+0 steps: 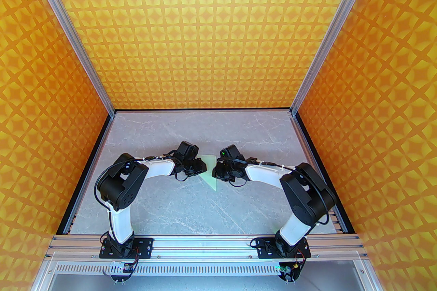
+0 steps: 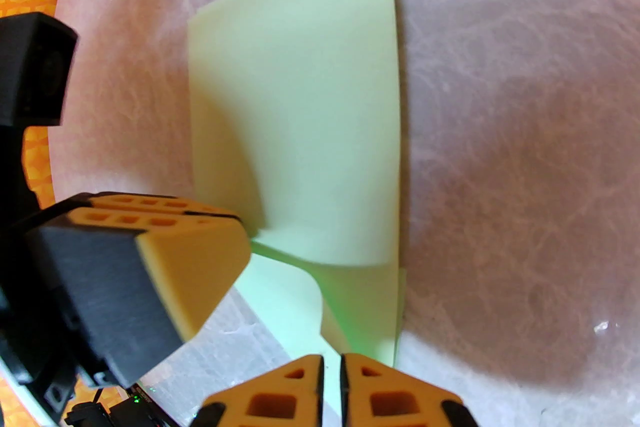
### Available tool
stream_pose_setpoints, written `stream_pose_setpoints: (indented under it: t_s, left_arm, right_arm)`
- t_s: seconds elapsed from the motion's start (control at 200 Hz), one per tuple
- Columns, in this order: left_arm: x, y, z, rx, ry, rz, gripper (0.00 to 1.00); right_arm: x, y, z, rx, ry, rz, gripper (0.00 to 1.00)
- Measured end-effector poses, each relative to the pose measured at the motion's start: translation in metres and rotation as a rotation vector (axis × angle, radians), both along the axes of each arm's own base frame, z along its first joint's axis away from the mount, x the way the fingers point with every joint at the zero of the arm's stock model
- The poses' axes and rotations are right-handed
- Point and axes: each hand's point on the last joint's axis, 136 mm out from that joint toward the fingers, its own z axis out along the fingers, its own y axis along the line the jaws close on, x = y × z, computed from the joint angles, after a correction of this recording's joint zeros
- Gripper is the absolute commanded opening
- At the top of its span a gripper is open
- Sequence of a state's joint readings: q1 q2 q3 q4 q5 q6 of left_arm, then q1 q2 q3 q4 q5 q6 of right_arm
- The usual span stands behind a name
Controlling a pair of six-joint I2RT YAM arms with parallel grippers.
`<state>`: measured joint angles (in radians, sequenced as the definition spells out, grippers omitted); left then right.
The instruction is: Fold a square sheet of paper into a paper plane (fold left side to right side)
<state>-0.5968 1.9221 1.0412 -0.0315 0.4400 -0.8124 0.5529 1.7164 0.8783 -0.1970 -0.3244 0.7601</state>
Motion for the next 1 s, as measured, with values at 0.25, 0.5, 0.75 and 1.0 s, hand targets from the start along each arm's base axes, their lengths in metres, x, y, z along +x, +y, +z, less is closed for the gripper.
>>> stream_pose_setpoints:
  t_s: [0.25,0.5,0.75,1.0]
  left_arm:
    - [0.0,0.0,-0.001,0.001,0.0,-0.001,0.17]
    - [-0.003,-0.001,-0.007,0.009,0.011,-0.006,0.17]
    - [-0.003,-0.001,-0.007,0.009,0.009,-0.011,0.17]
    - [-0.003,-0.002,-0.006,0.011,0.003,-0.018,0.2]
  right_arm:
    - [0.006,-0.001,-0.007,-0.019,-0.004,0.013,0.2]
    - [0.014,0.003,0.0,-0.022,-0.038,0.038,0.26]
    - [0.019,0.005,0.004,-0.032,-0.056,0.058,0.21]
    - [0.02,0.001,-0.011,-0.069,-0.044,0.076,0.11]
